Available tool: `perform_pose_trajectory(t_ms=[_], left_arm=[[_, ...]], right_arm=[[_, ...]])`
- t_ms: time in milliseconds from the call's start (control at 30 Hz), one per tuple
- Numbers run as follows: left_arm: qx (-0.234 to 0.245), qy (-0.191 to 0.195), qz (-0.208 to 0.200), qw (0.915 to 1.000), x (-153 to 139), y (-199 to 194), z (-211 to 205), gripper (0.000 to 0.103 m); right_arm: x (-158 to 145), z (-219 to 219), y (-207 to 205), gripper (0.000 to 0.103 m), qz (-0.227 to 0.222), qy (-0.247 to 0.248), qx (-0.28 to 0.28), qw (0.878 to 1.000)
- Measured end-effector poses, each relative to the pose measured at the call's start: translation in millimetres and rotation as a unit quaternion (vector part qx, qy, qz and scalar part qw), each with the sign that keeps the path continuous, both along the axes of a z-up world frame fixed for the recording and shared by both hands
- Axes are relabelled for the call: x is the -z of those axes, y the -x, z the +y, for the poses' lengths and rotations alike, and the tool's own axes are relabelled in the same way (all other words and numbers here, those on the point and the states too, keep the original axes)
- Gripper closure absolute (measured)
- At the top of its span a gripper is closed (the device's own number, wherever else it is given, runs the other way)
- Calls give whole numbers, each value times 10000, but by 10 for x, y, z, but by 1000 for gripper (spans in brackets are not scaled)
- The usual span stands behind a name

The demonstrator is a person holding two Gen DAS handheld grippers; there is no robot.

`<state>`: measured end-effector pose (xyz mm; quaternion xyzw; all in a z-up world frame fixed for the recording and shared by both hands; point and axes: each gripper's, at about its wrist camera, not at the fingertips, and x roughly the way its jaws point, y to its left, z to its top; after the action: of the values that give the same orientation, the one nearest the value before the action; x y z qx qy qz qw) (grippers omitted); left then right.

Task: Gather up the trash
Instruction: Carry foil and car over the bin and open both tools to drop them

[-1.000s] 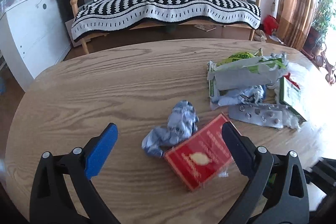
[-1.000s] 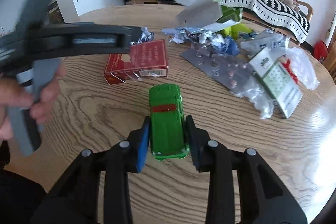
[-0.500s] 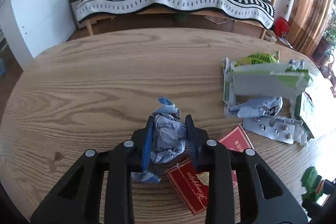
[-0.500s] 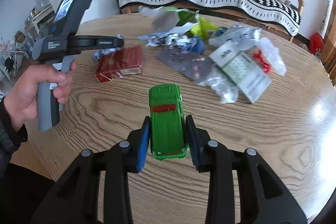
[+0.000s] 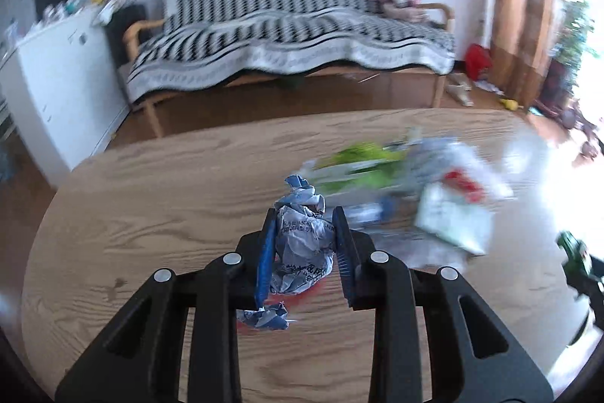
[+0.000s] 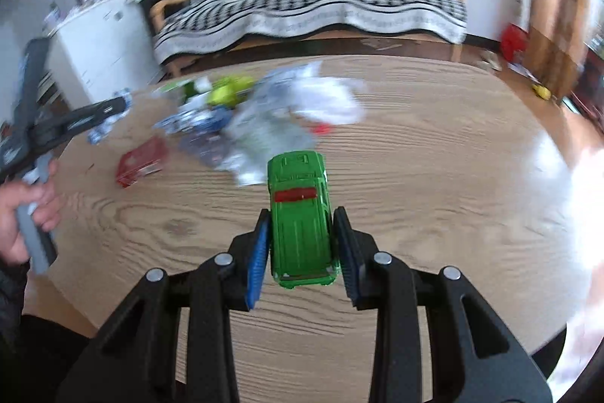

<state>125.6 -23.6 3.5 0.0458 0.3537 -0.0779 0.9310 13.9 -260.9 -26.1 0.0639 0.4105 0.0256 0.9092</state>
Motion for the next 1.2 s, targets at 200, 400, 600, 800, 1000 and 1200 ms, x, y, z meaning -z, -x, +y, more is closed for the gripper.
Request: perform_pose_trajectory(t_ms=[200, 400, 600, 800, 1000, 1200], left_arm=[[969, 239, -147, 9949, -184, 417, -903, 75], [2053, 288, -35, 9783, -104, 850, -1978, 75], [3120, 196, 132, 9498, 125, 1464, -3088, 75], [3966, 224, 453, 9166, 411, 2056, -3936, 75], [4440, 85, 585, 8941, 648, 2426, -4455, 75], [4560, 85, 744, 8868, 786, 2455, -4709, 75]], right_arm=[[-51, -1029, 389, 69, -43, 9, 999, 9950], [44, -1968, 926, 69, 16, -44, 1935, 9811], [275, -2893, 1653, 69, 140, -157, 2946, 9554], [838, -3614, 2263, 69, 971, -488, 3681, 9234], [1481, -3959, 2530, 69, 1999, -1078, 3793, 8970], [1577, -4055, 2549, 69, 2104, -1188, 3836, 8913]])
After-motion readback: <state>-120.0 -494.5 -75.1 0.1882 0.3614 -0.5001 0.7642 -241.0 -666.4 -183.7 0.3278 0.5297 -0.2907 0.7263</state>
